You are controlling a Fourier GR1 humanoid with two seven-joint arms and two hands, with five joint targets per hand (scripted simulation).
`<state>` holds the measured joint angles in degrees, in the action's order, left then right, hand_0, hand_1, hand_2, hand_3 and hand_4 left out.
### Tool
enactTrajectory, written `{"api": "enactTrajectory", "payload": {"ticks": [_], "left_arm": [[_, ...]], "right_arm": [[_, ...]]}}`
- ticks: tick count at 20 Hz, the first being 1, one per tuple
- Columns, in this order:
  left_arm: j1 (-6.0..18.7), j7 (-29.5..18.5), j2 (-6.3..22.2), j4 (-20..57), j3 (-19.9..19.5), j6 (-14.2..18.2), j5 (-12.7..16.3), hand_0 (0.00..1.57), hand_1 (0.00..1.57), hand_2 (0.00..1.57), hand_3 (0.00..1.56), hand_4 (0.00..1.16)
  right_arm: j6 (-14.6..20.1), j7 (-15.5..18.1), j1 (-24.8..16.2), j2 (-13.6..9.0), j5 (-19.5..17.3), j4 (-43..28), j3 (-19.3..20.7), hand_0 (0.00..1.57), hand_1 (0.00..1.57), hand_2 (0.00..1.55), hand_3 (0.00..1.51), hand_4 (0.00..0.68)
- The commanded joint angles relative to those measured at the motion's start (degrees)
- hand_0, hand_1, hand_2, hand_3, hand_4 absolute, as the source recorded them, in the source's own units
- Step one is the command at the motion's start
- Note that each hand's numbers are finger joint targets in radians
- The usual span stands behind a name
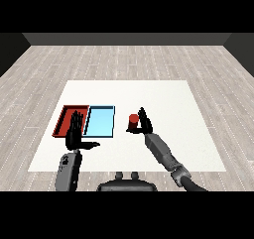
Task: Pick the red can and put it in the red box
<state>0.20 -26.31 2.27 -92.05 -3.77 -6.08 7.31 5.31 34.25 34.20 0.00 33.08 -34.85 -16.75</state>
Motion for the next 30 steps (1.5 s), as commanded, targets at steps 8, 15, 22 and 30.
{"api": "enactTrajectory", "payload": {"ticks": [8, 15, 22, 30], "left_arm": [[-2.6, -1.47, 1.2, -1.34, -1.2, -2.28, 1.67, 0.0, 0.0, 0.0, 0.0, 0.0], [-0.87, 2.49, 0.08, -2.82, 0.39, -0.16, 0.61, 0.0, 0.0, 0.0, 0.0, 0.0], [-1.51, 1.16, -0.71, -3.74, -0.08, 1.17, 0.49, 0.0, 0.0, 0.0, 0.0, 0.0], [-2.19, -0.05, 0.21, -1.78, -0.15, -1.05, 1.07, 0.0, 0.0, 0.0, 0.0, 0.0]], "right_arm": [[3.78, 0.72, 3.39, 0.0, 7.74, 1.45, -7.31, 0.0, 0.0, 0.0, 0.0, 0.0], [2.94, -2.92, 2.12, 0.0, 2.23, -2.55, -2.93, 0.0, 0.0, 0.0, 0.0, 0.0], [2.79, -2.12, 7.79, 0.0, 7.41, 5.44, -6.15, 0.0, 0.0, 0.0, 0.0, 0.0], [0.31, 0.39, 10.64, 0.0, 11.01, 14.13, -7.99, 0.0, 0.0, 0.0, 0.0, 0.0]]}}
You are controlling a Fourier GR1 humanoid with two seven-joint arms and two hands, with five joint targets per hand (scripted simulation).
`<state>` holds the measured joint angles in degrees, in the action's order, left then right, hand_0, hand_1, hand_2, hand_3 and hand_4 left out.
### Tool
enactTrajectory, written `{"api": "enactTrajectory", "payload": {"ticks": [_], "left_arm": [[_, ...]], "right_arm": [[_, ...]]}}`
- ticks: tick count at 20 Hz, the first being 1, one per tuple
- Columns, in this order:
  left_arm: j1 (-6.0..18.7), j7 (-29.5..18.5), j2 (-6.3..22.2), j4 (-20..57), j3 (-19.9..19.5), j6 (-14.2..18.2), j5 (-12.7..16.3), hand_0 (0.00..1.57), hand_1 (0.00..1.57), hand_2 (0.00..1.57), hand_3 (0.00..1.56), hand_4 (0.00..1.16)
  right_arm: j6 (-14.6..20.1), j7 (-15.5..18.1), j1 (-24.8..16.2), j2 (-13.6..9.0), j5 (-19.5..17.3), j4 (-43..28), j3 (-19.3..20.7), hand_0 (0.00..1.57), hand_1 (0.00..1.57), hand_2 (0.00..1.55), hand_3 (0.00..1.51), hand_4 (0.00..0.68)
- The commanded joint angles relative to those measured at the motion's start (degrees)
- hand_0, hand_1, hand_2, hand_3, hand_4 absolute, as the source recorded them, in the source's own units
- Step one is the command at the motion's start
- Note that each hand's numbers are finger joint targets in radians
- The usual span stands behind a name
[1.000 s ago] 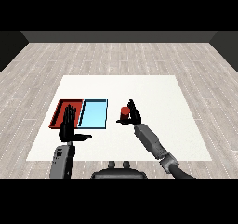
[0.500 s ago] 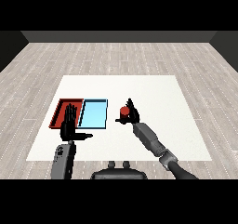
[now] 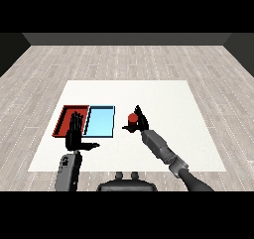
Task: Pick the red can and put it in the red box
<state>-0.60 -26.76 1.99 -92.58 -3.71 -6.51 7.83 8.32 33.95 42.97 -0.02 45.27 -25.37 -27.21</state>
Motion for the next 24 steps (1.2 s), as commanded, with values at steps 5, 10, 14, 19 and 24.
{"api": "enactTrajectory", "payload": {"ticks": [5, 10, 14, 19, 24], "left_arm": [[0.43, 1.08, -0.12, -1.47, 0.17, 0.71, -0.18, 0.0, 0.0, 0.0, 0.0, 0.0], [2.41, -1.31, 1.15, 2.98, -2.08, -0.46, 0.99, 0.0, 0.0, 0.0, 0.0, 0.0], [-1.8, -0.12, 0.77, -0.78, -0.81, -1.01, 1.15, 0.0, 0.0, 0.0, 0.0, 0.0], [-1.83, 3.3, 1.98, -5.31, -1.88, -1.02, 2.82, 0.0, 0.0, 0.0, 0.0, 0.0], [-0.76, 1.03, -0.92, -1.8, 1.03, 1.41, -0.95, 0.0, 0.0, 0.0, 0.0, 0.0]], "right_arm": [[10.91, -2.39, 1.87, 0.02, 1.0, 2.01, -4.61, 1.53, 1.53, 1.48, 1.43, 0.573], [11.98, -3.46, 3.6, 0.02, 0.36, 1.82, -5.77, 1.54, 1.54, 1.47, 1.42, 0.575], [12.28, -3.48, 3.5, 0.02, -0.02, 2.96, -6.57, 1.53, 1.53, 1.47, 1.42, 0.551], [17.44, -7.31, 3.05, 0.02, 0.99, -2.68, -10.87, 1.55, 1.55, 1.47, 1.41, 0.552], [15.46, -0.09, 3.78, 0.02, 2.22, 1.24, -9.54, 1.53, 1.53, 1.47, 1.4, 0.58]]}}
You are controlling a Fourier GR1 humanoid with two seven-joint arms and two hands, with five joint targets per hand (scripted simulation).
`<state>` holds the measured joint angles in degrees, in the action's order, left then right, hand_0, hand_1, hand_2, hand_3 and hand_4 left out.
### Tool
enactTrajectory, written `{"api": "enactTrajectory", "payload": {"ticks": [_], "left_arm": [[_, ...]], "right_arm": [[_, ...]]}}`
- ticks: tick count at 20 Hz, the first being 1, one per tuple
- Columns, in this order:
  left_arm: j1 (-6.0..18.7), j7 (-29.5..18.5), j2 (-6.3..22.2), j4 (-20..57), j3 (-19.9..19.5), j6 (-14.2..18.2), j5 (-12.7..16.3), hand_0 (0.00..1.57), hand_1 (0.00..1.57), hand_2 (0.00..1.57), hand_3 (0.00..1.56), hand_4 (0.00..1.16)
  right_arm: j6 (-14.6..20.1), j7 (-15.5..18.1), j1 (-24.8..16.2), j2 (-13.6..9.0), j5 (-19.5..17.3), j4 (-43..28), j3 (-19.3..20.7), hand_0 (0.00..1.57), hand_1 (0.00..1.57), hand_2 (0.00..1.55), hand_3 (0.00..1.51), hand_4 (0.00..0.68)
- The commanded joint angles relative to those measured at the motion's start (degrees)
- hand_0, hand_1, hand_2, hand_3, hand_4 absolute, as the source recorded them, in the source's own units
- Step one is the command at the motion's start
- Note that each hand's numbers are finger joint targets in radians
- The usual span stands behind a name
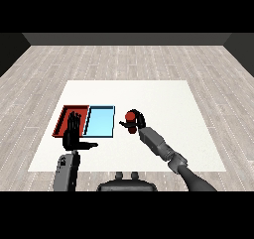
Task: Pick the red can and put it in the red box
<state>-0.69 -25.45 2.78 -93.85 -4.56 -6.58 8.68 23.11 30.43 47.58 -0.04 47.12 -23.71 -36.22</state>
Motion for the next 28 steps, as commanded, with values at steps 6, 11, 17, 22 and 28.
{"api": "enactTrajectory", "payload": {"ticks": [6, 11, 17, 22, 28], "left_arm": [[-1.75, 0.24, -1.64, -1.8, 2.72, 0.49, -1.42, 0.0, 0.0, 0.0, 0.0, 0.0], [2.63, 2.44, 0.47, 0.02, 0.7, 0.74, -1.17, 0.0, 0.0, 0.0, 0.0, 0.0], [1.99, 5.09, -2.68, -2.24, 7.73, 0.84, -3.68, 0.0, 0.0, 0.0, 0.0, 0.0], [1.68, 8.99, -2.75, -6.08, 9.66, 2.38, -3.69, 0.0, 0.0, 0.0, 0.0, 0.0], [4.01, 8.47, -2.52, -0.33, 13.72, 4.76, -6.99, 0.0, 0.0, 0.0, 0.0, 0.0]], "right_arm": [[4.99, 3.93, -0.78, -0.58, -3.59, -8.92, 3.75, 1.55, 1.55, 1.46, 1.38, 0.581], [8.47, 0.1, -5.26, -4.91, -7.74, -21.63, 3.95, 1.52, 1.52, 1.46, 1.38, 0.608], [7.86, -1.58, -9.7, -11.71, -10.34, -36.68, 3.9, 1.51, 1.51, 1.46, 1.4, 0.643], [12.04, -6.24, -15.49, -15.19, -14.41, -51.91, 3.94, 1.44, 1.44, 1.4, 1.38, 0.628], [14.23, -10.57, -16.21, -11.03, -20.95, -54.78, 3.53, 1.44, 1.44, 1.4, 1.38, 0.628]]}}
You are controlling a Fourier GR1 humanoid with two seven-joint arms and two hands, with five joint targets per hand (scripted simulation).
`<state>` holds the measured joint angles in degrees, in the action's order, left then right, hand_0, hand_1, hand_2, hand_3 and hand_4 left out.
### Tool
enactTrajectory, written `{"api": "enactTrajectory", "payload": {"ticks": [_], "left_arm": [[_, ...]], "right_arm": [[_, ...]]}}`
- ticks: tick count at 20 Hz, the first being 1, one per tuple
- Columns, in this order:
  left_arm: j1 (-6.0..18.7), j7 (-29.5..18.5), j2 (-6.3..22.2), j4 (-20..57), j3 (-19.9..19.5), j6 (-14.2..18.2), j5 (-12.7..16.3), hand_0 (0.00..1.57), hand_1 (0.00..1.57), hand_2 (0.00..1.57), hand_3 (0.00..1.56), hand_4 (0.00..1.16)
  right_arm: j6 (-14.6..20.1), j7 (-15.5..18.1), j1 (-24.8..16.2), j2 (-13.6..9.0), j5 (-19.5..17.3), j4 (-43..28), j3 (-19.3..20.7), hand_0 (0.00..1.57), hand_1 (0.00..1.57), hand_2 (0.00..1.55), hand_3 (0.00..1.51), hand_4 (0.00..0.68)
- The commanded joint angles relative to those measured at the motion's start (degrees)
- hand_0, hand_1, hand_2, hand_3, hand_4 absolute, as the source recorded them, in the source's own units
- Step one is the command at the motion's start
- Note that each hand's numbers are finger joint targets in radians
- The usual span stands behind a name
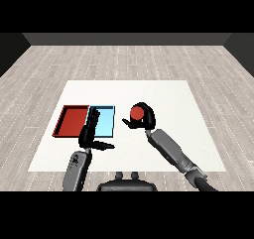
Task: Pick the red can and put it in the red box
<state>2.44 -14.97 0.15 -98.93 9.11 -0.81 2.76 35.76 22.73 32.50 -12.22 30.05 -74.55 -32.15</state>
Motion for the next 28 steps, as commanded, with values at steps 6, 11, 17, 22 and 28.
{"api": "enactTrajectory", "payload": {"ticks": [6, 11, 17, 22, 28], "left_arm": [[4.75, 8.3, -0.15, 0.48, 7.68, 6.76, -3.2, 0.0, 0.0, 0.0, 0.0, 0.0], [6.76, 1.84, -0.15, 10.38, 10.97, 10.13, -1.0, 0.0, 0.0, 0.0, 0.0, 0.0], [10.97, 2.37, -0.15, 17.07, 15.07, 15.56, 0.73, 0.0, 0.0, 0.0, 0.0, 0.0], [12.61, 5.15, -0.15, 16.42, 15.66, 15.05, 2.91, 0.0, 0.0, 0.0, 0.0, 0.0], [11.51, 3.48, -0.15, 17.55, 15.65, 14.35, 3.98, 0.0, 0.0, 0.0, 0.0, 0.0]], "right_arm": [[-0.62, -2.55, -7.37, -0.09, -7.4, -12.58, 1.45, 1.42, 1.42, 1.42, 1.4, 0.63], [-5.51, -1.9, -9.08, 2.21, -10.02, -11.16, 5.19, 1.44, 1.44, 1.43, 1.39, 0.618], [-7.13, -4.41, -6.76, 5.18, -14.35, -10.98, 7.63, 1.45, 1.45, 1.44, 1.4, 0.647], [-9.71, -0.76, -6.02, 10.05, -17.35, -5.95, 8.55, 1.47, 1.47, 1.44, 1.39, 0.652], [-6.9, -7.85, -9.06, 12.07, -22.65, -14.34, 6.19, 1.46, 1.46, 1.43, 1.39, 0.663]]}}
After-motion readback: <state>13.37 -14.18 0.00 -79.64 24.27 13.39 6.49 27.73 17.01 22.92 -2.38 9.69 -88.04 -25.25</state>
